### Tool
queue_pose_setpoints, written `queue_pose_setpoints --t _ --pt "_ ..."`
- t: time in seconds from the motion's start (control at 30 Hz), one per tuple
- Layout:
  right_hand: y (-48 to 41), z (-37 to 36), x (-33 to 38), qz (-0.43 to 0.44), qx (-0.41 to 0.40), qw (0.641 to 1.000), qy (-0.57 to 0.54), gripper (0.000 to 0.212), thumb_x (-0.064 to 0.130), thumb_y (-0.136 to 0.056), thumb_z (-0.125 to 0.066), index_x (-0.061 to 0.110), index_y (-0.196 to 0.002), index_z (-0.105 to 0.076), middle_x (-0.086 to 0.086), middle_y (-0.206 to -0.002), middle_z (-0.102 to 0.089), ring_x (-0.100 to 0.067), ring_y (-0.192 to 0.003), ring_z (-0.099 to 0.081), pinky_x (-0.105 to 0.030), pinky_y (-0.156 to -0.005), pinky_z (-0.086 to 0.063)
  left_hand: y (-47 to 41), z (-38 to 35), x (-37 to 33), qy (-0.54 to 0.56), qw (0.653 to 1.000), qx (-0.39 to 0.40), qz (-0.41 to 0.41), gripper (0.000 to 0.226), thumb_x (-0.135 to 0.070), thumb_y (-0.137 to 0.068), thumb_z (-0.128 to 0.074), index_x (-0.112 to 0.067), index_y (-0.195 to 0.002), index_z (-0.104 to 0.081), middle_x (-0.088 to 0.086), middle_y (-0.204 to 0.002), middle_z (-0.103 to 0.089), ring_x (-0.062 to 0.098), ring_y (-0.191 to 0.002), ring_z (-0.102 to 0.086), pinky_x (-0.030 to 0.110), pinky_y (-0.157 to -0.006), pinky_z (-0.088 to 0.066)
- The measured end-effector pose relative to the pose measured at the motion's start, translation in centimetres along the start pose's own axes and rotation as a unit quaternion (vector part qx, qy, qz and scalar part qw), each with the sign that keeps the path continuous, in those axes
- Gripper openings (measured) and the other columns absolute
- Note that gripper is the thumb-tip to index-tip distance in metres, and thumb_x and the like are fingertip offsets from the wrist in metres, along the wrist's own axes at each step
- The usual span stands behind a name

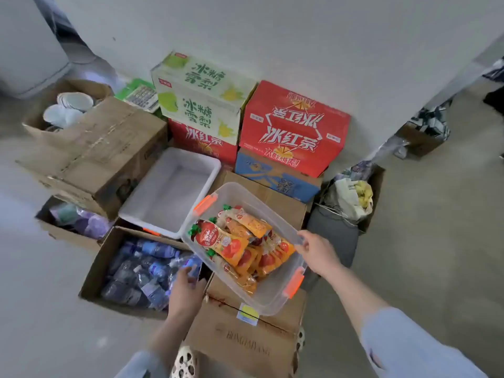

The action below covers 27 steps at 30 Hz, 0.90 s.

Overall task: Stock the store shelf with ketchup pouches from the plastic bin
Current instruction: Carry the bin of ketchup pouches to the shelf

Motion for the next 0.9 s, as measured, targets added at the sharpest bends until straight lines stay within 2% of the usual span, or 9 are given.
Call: queue_pose_setpoints --t 0.1,0.2,0.3,0.37,0.47,0.67,0.77,0.83,0.9 --pt "-6.3 -2.3 0.2 0.043 0.010 0.999 -0.017 0.053 0.033 -0.102 -0.051 0.023 -0.151 -0.035 -0.008 -0.146 -0.049 -0.028 -0.132 -0.049 -0.041 -0.103 -0.043 -3.2 -3.8 1.2 0.021 0.999 -0.036 0.034 0.064 -0.028 -0.092 -0.060 -0.022 -0.147 -0.028 0.008 -0.140 -0.050 0.026 -0.117 -0.056 0.045 -0.095 -0.048" --pt "-12.1 -4.6 -0.2 0.053 0.033 0.998 -0.019 0.062 0.039 -0.102 -0.051 0.027 -0.156 -0.022 -0.012 -0.157 -0.033 -0.032 -0.142 -0.038 -0.047 -0.110 -0.039 -5.7 -7.2 2.5 0.060 0.994 -0.055 0.073 0.074 -0.033 -0.090 -0.062 -0.027 -0.150 -0.018 0.007 -0.145 -0.046 0.027 -0.120 -0.056 0.046 -0.098 -0.047" --pt "-16.7 -6.2 -0.8 0.063 0.056 0.996 -0.004 0.066 0.038 -0.103 -0.050 0.024 -0.158 -0.017 -0.011 -0.162 -0.024 -0.033 -0.147 -0.030 -0.048 -0.115 -0.033 -8.3 -9.8 3.8 0.124 0.986 -0.056 0.096 0.073 -0.035 -0.091 -0.060 -0.034 -0.149 -0.016 0.002 -0.134 -0.054 0.027 -0.109 -0.061 0.051 -0.094 -0.050" --pt "-18.7 -6.9 -0.7 0.075 0.085 0.994 -0.004 0.063 0.037 -0.103 -0.049 0.021 -0.158 -0.021 -0.010 -0.162 -0.026 -0.032 -0.147 -0.031 -0.046 -0.115 -0.032 -9.5 -10.9 4.5 0.165 0.980 -0.058 0.099 0.063 -0.031 -0.090 -0.060 -0.036 -0.143 -0.026 0.006 -0.126 -0.061 0.028 -0.102 -0.065 0.054 -0.086 -0.054" --pt "-19.8 -7.8 -0.8 0.088 0.096 0.991 0.000 0.057 0.034 -0.104 -0.048 0.019 -0.155 -0.029 -0.010 -0.159 -0.033 -0.030 -0.144 -0.036 -0.044 -0.115 -0.033 -9.7 -11.5 4.4 0.194 0.972 -0.084 0.100 0.046 -0.018 -0.094 -0.058 -0.029 -0.135 -0.039 0.008 -0.106 -0.064 0.026 -0.091 -0.066 0.048 -0.078 -0.058" --pt "-15.1 -9.0 -0.5 0.068 0.084 0.992 -0.064 0.042 0.025 -0.103 -0.051 0.022 -0.144 -0.043 -0.004 -0.148 -0.050 -0.028 -0.127 -0.052 -0.033 -0.092 -0.041 -7.3 -10.1 6.8 0.226 0.966 -0.085 0.096 0.047 -0.007 -0.096 -0.052 -0.029 -0.137 -0.042 0.003 -0.087 -0.065 0.017 -0.071 -0.060 0.033 -0.062 -0.052" --pt "-10.1 -9.9 -1.5 0.020 0.080 0.990 -0.118 0.042 0.022 -0.102 -0.054 0.021 -0.143 -0.046 -0.005 -0.145 -0.052 -0.026 -0.127 -0.052 -0.033 -0.093 -0.041 -5.4 -7.5 7.6 0.200 0.975 -0.061 0.078 0.047 -0.007 -0.097 -0.051 -0.029 -0.138 -0.044 0.002 -0.086 -0.064 0.016 -0.069 -0.060 0.031 -0.059 -0.051" --pt "-5.8 -10.4 -2.3 -0.020 0.067 0.987 -0.148 0.044 0.023 -0.100 -0.057 0.020 -0.143 -0.048 -0.005 -0.140 -0.055 -0.024 -0.126 -0.052 -0.032 -0.095 -0.041 -3.5 -5.1 7.7 0.182 0.980 -0.034 0.074 0.049 -0.011 -0.097 -0.053 -0.031 -0.141 -0.043 0.007 -0.093 -0.064 0.022 -0.077 -0.064 0.039 -0.064 -0.056" --pt "-0.8 -10.7 -3.2 -0.059 0.045 0.980 -0.187 0.042 0.023 -0.099 -0.059 0.021 -0.140 -0.051 0.004 -0.120 -0.056 -0.019 -0.112 -0.056 -0.031 -0.089 -0.042 -1.6 -2.8 7.4 0.157 0.986 0.005 0.057 0.049 -0.015 -0.097 -0.053 -0.036 -0.140 -0.043 0.010 -0.100 -0.064 0.031 -0.091 -0.065 0.049 -0.076 -0.057"
Point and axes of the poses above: each hand's wrist, its own y-axis away from the middle knuckle, its own z-axis out of the back of the hand, x = y × z, the point moved 1 cm from there along -y, towards the middle knuckle
